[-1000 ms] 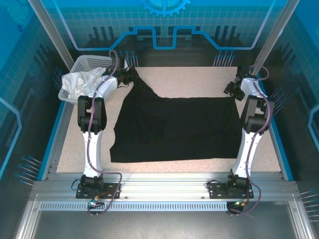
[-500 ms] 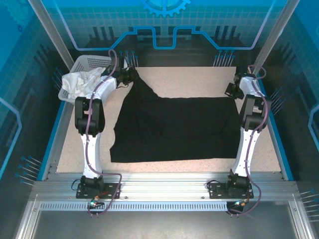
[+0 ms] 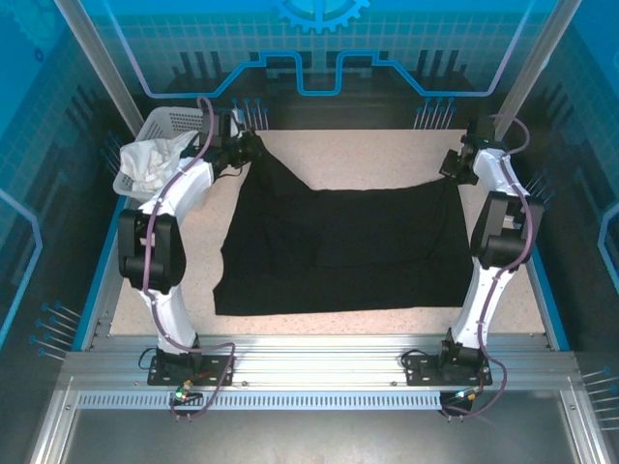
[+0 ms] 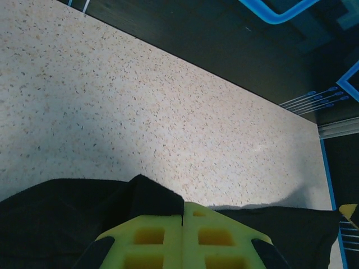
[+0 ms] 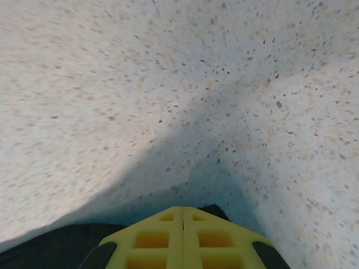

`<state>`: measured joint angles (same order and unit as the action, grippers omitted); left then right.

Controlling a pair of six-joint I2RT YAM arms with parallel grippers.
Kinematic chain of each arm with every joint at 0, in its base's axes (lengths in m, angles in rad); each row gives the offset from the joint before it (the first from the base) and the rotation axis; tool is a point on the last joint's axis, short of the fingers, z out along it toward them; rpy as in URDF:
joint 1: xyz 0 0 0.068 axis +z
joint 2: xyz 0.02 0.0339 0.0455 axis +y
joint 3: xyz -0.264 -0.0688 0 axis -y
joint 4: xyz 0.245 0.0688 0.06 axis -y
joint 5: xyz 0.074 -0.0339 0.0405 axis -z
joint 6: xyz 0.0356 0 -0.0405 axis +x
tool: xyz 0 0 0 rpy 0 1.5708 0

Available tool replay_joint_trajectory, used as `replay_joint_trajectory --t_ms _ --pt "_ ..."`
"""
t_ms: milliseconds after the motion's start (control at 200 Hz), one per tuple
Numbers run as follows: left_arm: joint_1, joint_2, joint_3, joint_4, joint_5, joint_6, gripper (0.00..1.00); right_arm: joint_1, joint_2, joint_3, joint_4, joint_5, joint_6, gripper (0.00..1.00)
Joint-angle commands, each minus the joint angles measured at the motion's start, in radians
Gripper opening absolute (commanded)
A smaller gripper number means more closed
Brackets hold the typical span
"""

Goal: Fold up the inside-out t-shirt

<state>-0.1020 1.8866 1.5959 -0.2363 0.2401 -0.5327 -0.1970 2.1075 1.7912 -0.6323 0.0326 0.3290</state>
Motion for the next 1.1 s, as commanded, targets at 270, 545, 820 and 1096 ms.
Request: replay_joint_trajectory --t_ms 270,545,820,1096 --pt "0.000 -0.386 -0.332 -0.007 -0.038 -0.082 0.00 -0.043 -0.264 -0.238 0.052 -0.005 -0.071 0.00" --pt "0.001 -0.631 -0.543 -0.166 -0.042 -0.097 0.00 -0.093 -0.362 -0.415 0.078 0.018 -0.038 0.00" --pt "0.004 -0.808 -0.698 -0.296 -0.020 -0.097 0.00 -0.133 -0.440 -0.583 0.101 0.010 -0.002 0.00" --pt "0.004 -0.877 -0.729 -0.375 -0.010 -0.084 0.00 -0.135 -0.545 -0.686 0.086 0.035 0.008 0.00"
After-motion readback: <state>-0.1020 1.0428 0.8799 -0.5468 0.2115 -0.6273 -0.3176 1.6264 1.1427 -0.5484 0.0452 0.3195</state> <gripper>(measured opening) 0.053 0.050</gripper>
